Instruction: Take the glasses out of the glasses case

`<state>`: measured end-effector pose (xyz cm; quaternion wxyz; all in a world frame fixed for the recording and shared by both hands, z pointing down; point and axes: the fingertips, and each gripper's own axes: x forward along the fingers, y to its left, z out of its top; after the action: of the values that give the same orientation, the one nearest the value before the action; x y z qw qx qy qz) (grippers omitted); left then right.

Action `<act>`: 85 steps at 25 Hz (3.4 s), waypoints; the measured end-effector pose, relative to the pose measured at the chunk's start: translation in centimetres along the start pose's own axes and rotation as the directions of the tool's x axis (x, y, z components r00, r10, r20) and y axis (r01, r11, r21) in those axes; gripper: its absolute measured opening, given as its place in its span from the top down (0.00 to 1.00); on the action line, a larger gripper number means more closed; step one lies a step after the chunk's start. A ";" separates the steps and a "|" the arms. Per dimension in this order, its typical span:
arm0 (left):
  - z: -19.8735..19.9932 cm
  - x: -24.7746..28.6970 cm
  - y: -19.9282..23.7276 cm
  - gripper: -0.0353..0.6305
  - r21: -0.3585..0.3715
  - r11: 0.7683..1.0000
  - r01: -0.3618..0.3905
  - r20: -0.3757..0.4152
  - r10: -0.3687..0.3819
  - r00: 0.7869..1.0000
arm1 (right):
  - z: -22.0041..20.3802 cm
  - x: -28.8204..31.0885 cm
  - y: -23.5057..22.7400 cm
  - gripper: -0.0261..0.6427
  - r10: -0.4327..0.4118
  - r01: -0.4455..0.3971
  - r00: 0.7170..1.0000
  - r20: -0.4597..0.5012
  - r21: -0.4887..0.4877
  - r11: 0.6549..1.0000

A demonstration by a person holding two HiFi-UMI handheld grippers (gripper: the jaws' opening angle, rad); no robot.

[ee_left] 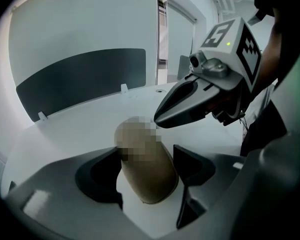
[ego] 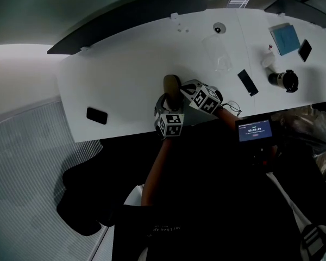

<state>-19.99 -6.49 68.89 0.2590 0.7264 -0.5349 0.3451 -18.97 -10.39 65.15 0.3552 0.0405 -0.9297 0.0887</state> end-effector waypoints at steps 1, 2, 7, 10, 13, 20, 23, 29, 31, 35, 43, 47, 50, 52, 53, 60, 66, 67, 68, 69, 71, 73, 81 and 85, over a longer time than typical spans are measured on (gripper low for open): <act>0.0 -0.1 0.0 0.44 -0.004 1.000 0.007 0.001 -0.007 1.000 | -0.3 0.3 0.0 0.95 0.000 0.000 1.000 -0.011 0.011 1.000; 0.0 -0.3 0.0 0.44 -0.011 1.000 0.013 0.004 -0.013 1.000 | -0.5 0.5 0.1 0.95 0.002 -0.002 1.000 -0.018 0.022 1.000; 0.1 -0.8 0.5 0.46 -0.080 0.995 0.052 0.022 -0.050 0.999 | -1.6 2.0 0.7 0.95 0.028 -0.026 0.998 -0.062 0.032 0.999; -0.3 -1.3 0.8 0.48 -0.112 0.991 0.068 0.025 -0.066 0.998 | -2.5 2.9 1.0 0.95 0.040 -0.038 0.994 -0.097 0.028 0.999; -0.1 -2.3 1.8 0.52 -0.133 0.989 0.066 0.036 -0.062 0.997 | -2.9 3.3 1.2 0.95 0.054 -0.050 0.993 -0.101 0.048 0.998; -0.8 -4.2 4.9 0.52 -0.258 0.966 0.017 0.081 0.005 0.997 | -2.6 3.8 1.6 0.95 0.063 -0.058 0.994 -0.093 0.063 0.996; -0.9 -4.8 6.1 0.52 -0.296 0.955 -0.005 0.097 0.036 0.995 | -2.6 3.9 1.6 0.95 0.058 -0.052 0.994 -0.095 0.071 0.996; -1.8 -6.1 9.7 0.57 -0.370 0.926 -0.073 0.117 0.125 0.985 | -2.5 4.1 1.7 0.95 0.041 -0.033 0.994 -0.105 0.076 0.997; -2.4 -5.9 10.9 0.59 -0.376 0.923 -0.084 0.110 0.134 0.985 | -2.5 4.2 1.6 0.95 0.034 -0.026 0.994 -0.107 0.078 0.997; -3.5 -5.6 11.9 0.66 -0.377 0.923 -0.079 0.074 0.114 0.991 | -2.5 4.1 1.8 0.95 0.024 -0.014 0.994 -0.107 0.094 0.995; -7.7 -4.2 11.4 0.89 -0.499 0.866 -0.024 -0.002 0.026 1.000 | -2.2 4.4 1.4 0.95 0.005 0.006 0.995 -0.103 0.114 0.993; -9.3 -4.2 10.5 0.89 -0.570 0.821 0.004 -0.032 -0.027 0.999 | -1.9 4.4 1.3 0.95 -0.001 0.012 0.997 -0.083 0.130 0.991; -9.9 -4.2 10.1 0.88 -0.593 0.805 0.005 -0.049 -0.042 0.998 | -1.9 4.5 1.2 0.95 -0.003 0.013 0.997 -0.075 0.136 0.991; -9.7 -4.5 9.9 0.88 -0.608 0.794 0.010 -0.040 -0.043 0.998 | -2.1 4.8 1.3 0.95 0.001 0.010 0.997 -0.072 0.142 0.990; -9.4 -4.6 9.9 0.88 -0.623 0.782 0.021 -0.022 -0.044 0.999 | -2.2 4.7 1.3 0.95 0.008 0.002 0.998 -0.068 0.158 0.987; -8.2 -5.4 8.4 0.88 -0.711 0.696 0.098 0.083 -0.055 0.995 | -0.1 3.4 1.5 0.95 0.014 -0.023 0.999 0.033 0.280 0.960; -8.0 -6.0 6.6 0.87 -0.727 0.677 0.112 0.090 -0.067 0.994 | 1.6 3.8 2.1 0.85 0.048 -0.059 0.998 0.041 0.358 0.932; -8.0 -6.1 6.4 0.87 -0.727 0.677 0.114 0.093 -0.067 0.993 | 1.7 4.2 2.3 0.83 0.059 -0.066 0.998 0.030 0.362 0.930; -7.9 -6.2 6.2 0.87 -0.727 0.676 0.117 0.096 -0.068 0.993 | 1.8 4.5 2.5 0.81 0.070 -0.071 0.997 0.018 0.363 0.929; -7.9 -6.2 6.0 0.87 -0.727 0.677 0.119 0.099 -0.069 0.993 | 1.9 4.7 2.7 0.81 0.080 -0.076 0.997 0.003 0.360 0.930; -7.8 -6.3 5.7 0.86 -0.724 0.678 0.122 0.101 -0.071 0.992 | 1.8 5.2 3.3 0.79 0.102 -0.084 0.994 -0.033 0.348 0.934; -7.7 -6.4 5.4 0.86 -0.723 0.680 0.123 0.100 -0.073 0.992 | 1.4 5.7 4.0 0.76 0.114 -0.081 0.990 -0.081 0.330 0.940; -7.6 -6.4 4.8 0.86 -0.730 0.671 0.128 0.101 -0.079 0.992 | -1.4 6.6 3.6 0.72 0.124 -0.051 0.979 -0.161 0.396 0.917; -7.8 -6.3 4.8 0.86 -0.731 0.670 0.126 0.089 -0.089 0.992 | -1.6 6.9 3.1 0.72 0.140 -0.059 0.977 -0.163 0.421 0.905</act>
<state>-27.49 1.63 68.93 0.5365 0.5988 -0.5907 0.0685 -23.46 -7.12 70.47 0.4203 0.0584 -0.8527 0.3048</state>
